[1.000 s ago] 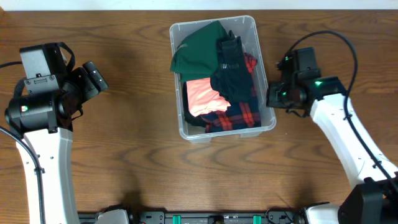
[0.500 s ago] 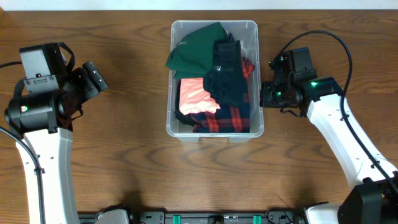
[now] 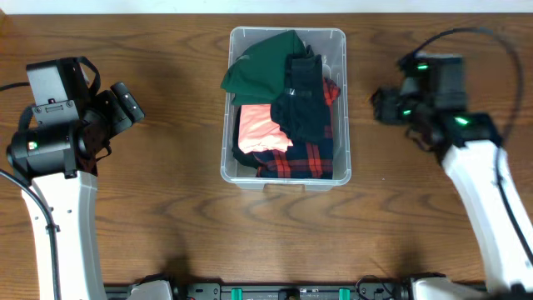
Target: Pack container
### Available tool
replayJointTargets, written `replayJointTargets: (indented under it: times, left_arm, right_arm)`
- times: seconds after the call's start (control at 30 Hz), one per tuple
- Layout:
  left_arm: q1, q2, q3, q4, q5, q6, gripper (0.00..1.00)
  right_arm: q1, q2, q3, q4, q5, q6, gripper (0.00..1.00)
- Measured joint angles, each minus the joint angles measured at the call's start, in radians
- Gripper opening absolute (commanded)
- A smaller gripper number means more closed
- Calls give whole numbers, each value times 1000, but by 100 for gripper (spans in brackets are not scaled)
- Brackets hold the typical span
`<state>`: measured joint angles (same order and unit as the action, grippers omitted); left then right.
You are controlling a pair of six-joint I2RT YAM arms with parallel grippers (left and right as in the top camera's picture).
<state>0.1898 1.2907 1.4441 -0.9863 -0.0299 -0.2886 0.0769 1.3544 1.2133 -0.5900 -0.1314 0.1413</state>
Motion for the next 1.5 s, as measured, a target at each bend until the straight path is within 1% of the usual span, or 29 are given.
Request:
replayJointTargets:
  times: [0.1,0.2,0.3,0.43,0.6,0.67,0.83,1.03,1.2,1.33,1.5]
  left_arm:
    - [0,0,0,0,0,0,98]
    - [0,0,0,0,0,0,98]
    - [0,0,0,0,0,0,98]
    - [0,0,0,0,0,0,98]
    - [0,0,0,0,0,0,98]
    - [0,0,0,0,0,0,98]
    - [0,0,0,0,0,0,98]
    - [0,0,0,0,0,0,98]
    - [0,0,0,0,0,0,98]
    - [0,0,0,0,0,0,98]
    - [0,0,0,0,0,0,98]
  right_arm:
    - [-2,-111,19,79,1,-66,99]
    - [-2,-219,33,101,1,-97,99]
    - [-2,-308,36,72,1,-112,99]
    - [-2,-377,37,-32,1,-125,99]
    - [-2,-413,37,-228,5,-132,99]
    - [-2,-417,37,-256,21,-134,99]
    - [-2,-417,37,-257,122,-135,99]
    - [-15,-417,37,-215,265,-138,99]
    - [-62,-428,32,-211,298,-166,99]
    - [-103,-486,-39,-179,285,-190,99]
    - [-112,-644,-242,-93,277,-204,99]
